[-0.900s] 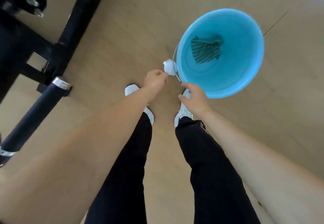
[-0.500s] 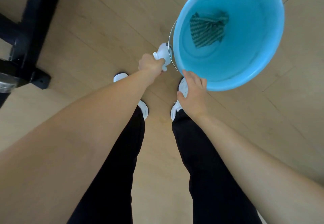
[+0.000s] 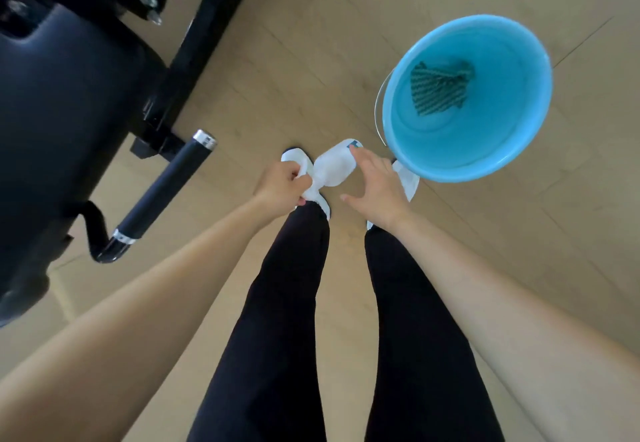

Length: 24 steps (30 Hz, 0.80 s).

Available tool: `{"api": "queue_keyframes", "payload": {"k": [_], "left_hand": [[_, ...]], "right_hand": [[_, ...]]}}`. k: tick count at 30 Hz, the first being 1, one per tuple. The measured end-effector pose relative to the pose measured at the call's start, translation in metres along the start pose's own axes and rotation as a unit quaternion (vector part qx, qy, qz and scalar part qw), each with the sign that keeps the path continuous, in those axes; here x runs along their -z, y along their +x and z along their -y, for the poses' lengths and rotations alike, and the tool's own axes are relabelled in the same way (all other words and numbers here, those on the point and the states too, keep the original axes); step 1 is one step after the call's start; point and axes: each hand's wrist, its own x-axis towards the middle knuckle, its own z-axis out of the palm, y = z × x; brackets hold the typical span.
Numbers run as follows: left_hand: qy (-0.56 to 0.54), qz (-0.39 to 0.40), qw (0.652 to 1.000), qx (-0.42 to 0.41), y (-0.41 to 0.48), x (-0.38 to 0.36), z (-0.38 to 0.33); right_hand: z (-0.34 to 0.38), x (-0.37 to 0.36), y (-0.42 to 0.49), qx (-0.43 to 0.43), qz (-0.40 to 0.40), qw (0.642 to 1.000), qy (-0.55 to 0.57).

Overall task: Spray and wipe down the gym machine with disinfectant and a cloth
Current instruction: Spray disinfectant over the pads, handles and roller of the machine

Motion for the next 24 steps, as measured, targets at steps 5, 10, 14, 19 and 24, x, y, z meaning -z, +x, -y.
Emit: {"api": "queue_keyframes", "payload": {"k": [5, 10, 14, 19, 24], "left_hand": [[0.053, 0.07, 0.992, -0.086, -0.083, 0.048, -0.021], [0.051, 0.085, 0.988, -0.121, -0.165, 0.089, -0.055], [-0.008, 0.05, 0.99, -0.133, -0.233, 0.123, -0.067], [-0.202, -0.059, 0.967, -0.141, -0.307, 0.144, -0.073], [-0.392, -0.138, 0.893, -0.173, -0.363, 0.144, -0.08]], "right_hand": [[0.048, 0.017, -0.034, 0.119, 0.001, 0.986, -0.117], [0.09, 0.066, -0.082, 0.163, -0.01, 0.981, -0.109], [0.119, 0.106, -0.124, 0.165, -0.021, 0.984, -0.069], [0.176, 0.157, -0.178, 0.146, 0.023, 0.989, 0.024], [0.233, 0.196, -0.227, 0.152, 0.14, 0.973, 0.098]]}}
